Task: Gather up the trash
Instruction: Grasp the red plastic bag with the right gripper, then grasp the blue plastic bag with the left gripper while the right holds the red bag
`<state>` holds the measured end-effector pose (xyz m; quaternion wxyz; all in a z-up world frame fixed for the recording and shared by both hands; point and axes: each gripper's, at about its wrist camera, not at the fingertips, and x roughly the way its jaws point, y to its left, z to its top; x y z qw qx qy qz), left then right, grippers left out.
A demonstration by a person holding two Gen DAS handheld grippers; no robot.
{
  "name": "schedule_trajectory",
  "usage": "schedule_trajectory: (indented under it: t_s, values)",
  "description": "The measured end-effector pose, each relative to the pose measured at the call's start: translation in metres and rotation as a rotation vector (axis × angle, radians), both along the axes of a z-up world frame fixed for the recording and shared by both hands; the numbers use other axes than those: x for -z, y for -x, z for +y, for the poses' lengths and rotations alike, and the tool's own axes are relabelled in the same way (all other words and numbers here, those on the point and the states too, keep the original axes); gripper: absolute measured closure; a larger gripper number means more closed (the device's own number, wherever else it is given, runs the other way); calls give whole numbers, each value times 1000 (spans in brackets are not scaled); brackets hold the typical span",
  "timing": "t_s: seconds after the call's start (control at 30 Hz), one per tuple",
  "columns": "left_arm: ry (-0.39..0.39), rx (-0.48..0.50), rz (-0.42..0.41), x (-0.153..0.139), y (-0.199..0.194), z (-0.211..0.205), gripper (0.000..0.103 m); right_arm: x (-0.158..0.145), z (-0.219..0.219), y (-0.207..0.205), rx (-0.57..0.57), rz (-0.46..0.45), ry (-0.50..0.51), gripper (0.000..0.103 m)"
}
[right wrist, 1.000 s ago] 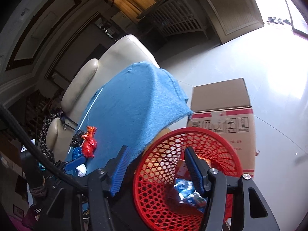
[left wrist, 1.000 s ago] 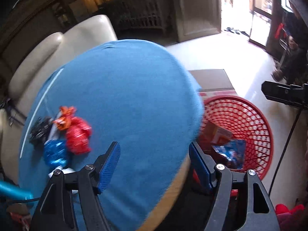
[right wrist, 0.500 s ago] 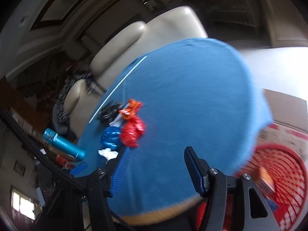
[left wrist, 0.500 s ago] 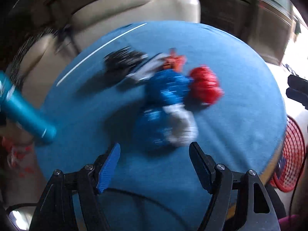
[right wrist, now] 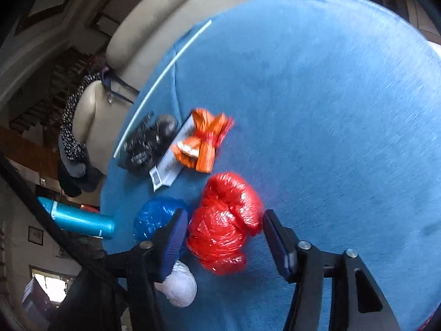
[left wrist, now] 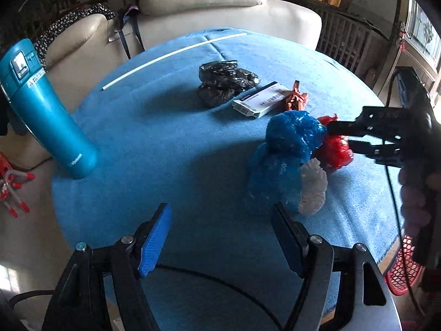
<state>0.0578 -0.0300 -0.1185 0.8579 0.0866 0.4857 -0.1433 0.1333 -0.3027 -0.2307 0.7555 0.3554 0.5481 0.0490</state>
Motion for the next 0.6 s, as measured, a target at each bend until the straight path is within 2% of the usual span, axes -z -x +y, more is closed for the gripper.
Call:
schedule_trajectory:
  t_s: [0.2,0.37,0.5,0.6]
  values:
    - [55,30,9,-7,-15,-9,28,-18,11,22,-41,-90,99,59]
    - [107,87,37,-13,-47,-39,27,-37,-3,60,-47,-137,101,59]
    - [85,180,39,-11,-63,-77,27,-46,-10,89,-45,-156,114,59]
    - [80,236,78,-3,-74,-97,26,-47,-19,107,-13,-153,91,59]
